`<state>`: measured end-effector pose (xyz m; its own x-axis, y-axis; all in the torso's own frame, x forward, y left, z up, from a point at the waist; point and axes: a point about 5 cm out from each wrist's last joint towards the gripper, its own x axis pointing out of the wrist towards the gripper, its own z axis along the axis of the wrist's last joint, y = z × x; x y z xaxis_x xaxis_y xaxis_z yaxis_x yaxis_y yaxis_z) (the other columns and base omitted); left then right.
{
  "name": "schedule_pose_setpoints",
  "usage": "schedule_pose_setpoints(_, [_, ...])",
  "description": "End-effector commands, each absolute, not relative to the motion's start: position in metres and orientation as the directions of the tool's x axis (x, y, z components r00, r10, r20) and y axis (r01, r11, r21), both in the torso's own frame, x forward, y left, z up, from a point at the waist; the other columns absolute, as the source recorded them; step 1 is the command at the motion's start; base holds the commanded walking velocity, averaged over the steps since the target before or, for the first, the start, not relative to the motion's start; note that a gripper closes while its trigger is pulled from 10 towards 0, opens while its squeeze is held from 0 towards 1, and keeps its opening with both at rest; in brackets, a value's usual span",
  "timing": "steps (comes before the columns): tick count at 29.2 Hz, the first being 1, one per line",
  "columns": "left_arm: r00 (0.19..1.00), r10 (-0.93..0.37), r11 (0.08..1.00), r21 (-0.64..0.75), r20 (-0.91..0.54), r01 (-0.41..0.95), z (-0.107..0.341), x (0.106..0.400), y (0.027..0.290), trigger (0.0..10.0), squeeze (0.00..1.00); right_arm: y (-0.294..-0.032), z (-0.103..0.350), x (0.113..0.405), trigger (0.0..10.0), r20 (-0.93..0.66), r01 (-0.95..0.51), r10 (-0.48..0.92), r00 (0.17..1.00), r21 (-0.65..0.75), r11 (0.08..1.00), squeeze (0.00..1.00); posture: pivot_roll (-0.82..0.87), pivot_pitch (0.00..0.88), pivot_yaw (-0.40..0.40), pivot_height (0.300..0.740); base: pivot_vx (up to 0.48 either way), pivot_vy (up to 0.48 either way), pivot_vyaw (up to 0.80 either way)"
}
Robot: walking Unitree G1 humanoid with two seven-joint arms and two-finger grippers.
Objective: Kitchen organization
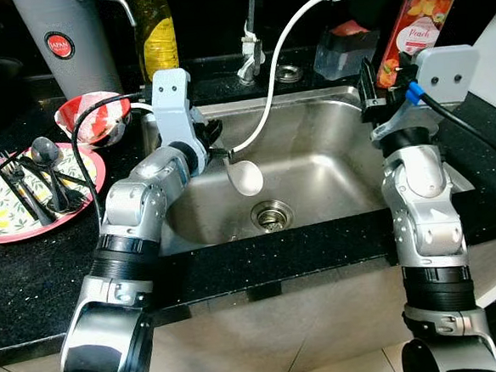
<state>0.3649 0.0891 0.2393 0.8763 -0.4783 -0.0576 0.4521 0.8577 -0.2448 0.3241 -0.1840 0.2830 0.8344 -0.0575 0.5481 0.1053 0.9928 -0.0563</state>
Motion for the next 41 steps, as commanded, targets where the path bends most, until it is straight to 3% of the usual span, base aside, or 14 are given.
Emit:
schedule_pose_setpoints(1, [0.844, -0.536, 0.801, -0.335, -0.031, 0.497, 0.24, 0.358, 0.077, 10.0, 0.06, -0.178, 0.282, 0.326, 10.0, 0.545, 0.083, -0.043, 0.838, -0.049, 0.995, 0.0, 0.07, 0.0, -0.016, 0.74, 0.0, 0.0, 0.0])
schedule_pose_setpoints(6, [0.835, -0.55, 0.751, -0.435, 0.006, 0.497, 0.244, 0.357, 0.074, 10.0, 0.05, -0.172, 0.28, 0.325, 10.0, 0.54, 0.059, -0.03, 0.841, -0.037, 0.998, 0.0, 0.07, 0.0, -0.014, 0.74, 0.0, 0.0, 0.0])
schedule_pose_setpoints(12, [0.872, -0.489, 0.78, -0.443, 0.012, 0.443, 0.241, 0.359, 0.076, 10.0, 0.07, -0.175, 0.267, 0.327, 10.0, 0.481, 0.05, -0.066, 0.874, 0.045, 0.998, 0.0, 0.07, 0.0, -0.01, 0.74, 0.0, 0.0, 0.0])
schedule_pose_setpoints(17, [0.865, -0.5, 0.774, -0.466, -0.033, 0.429, 0.233, 0.356, 0.07, 10.0, 0.17, -0.179, 0.268, 0.327, 10.0, 0.479, 0.064, -0.077, 0.874, 0.044, 0.997, 0.0, 0.07, 0.0, -0.016, 0.74, 0.0, 0.0, 0.0])
schedule_pose_setpoints(18, [0.86, -0.508, 0.771, -0.464, -0.037, 0.436, 0.233, 0.354, 0.068, 10.0, 0.32, -0.178, 0.268, 0.327, 10.0, 0.479, 0.062, -0.075, 0.874, 0.043, 0.997, 0.0, 0.07, 0.0, -0.016, 0.74, 0.0, 0.0, 0.0])
schedule_pose_setpoints(20, [0.86, -0.51, 0.773, -0.46, -0.038, 0.438, 0.233, 0.353, 0.067, 10.0, 0.32, -0.178, 0.268, 0.327, 10.0, 0.48, 0.062, -0.075, 0.874, 0.043, 0.997, 0.0, 0.07, 0.0, -0.016, 0.74, 0.0, 0.0, 0.0])
schedule_pose_setpoints(21, [0.858, -0.513, 0.782, -0.427, -0.027, 0.454, 0.236, 0.352, 0.066, 10.0, 1.0, -0.177, 0.269, 0.328, 10.0, 0.482, 0.058, -0.072, 0.873, 0.044, 0.997, 0.0, 0.07, 0.0, -0.016, 0.74, 0.0, 0.0, 0.0])
schedule_pose_setpoints(27, [0.832, -0.548, 0.758, -0.37, 0.086, 0.537, 0.254, 0.346, 0.067, 10.0, 1.0, -0.176, 0.269, 0.328, 10.0, 0.484, 0.056, -0.07, 0.872, 0.044, 0.997, 0.0, 0.08, 0.0, -0.016, 0.74, 0.0, 0.0, 0.0])
schedule_pose_setpoints(28, [0.823, -0.549, 0.745, -0.362, 0.144, 0.56, 0.262, 0.344, 0.07, 10.0, 0.0, -0.177, 0.269, 0.328, 10.0, 0.482, 0.059, -0.074, 0.873, 0.046, 0.997, 0.0, 0.09, 0.0, -0.018, 0.74, 0.0, 0.0, 0.0])
schedule_pose_setpoints(35, [0.82, -0.512, 0.745, -0.344, 0.255, 0.572, 0.28, 0.341, 0.084, 10.0, 0.0, -0.177, 0.269, 0.327, 10.0, 0.481, 0.058, -0.072, 0.874, 0.044, 0.997, 0.0, 0.09, 0.0, -0.014, 0.74, 0.0, 0.0, 0.0])
schedule_pose_setpoints(37, [0.848, -0.452, 0.787, -0.323, 0.277, 0.525, 0.285, 0.344, 0.095, 10.0, 0.0, -0.176, 0.269, 0.327, 10.0, 0.481, 0.058, -0.073, 0.873, 0.045, 0.997, 0.0, 0.09, 0.0, -0.014, 0.74, 0.0, 0.0, 0.0])
schedule_pose_setpoints(40, [0.915, -0.274, 0.907, -0.235, 0.297, 0.348, 0.291, 0.351, 0.124, 10.0, 0.0, -0.176, 0.269, 0.327, 10.0, 0.483, 0.057, -0.072, 0.873, 0.045, 0.997, 0.0, 0.09, 0.0, -0.013, 0.74, 0.0, 0.0, 0.0])
schedule_pose_setpoints(41, [0.915, -0.274, 0.907, -0.235, 0.297, 0.348, 0.291, 0.351, 0.124, 10.0, 0.0, -0.176, 0.269, 0.327, 10.0, 0.483, 0.057, -0.072, 0.873, 0.045, 0.997, 0.0, 0.09, 0.0, -0.013, 0.74, 0.0, 0.0, 0.0])
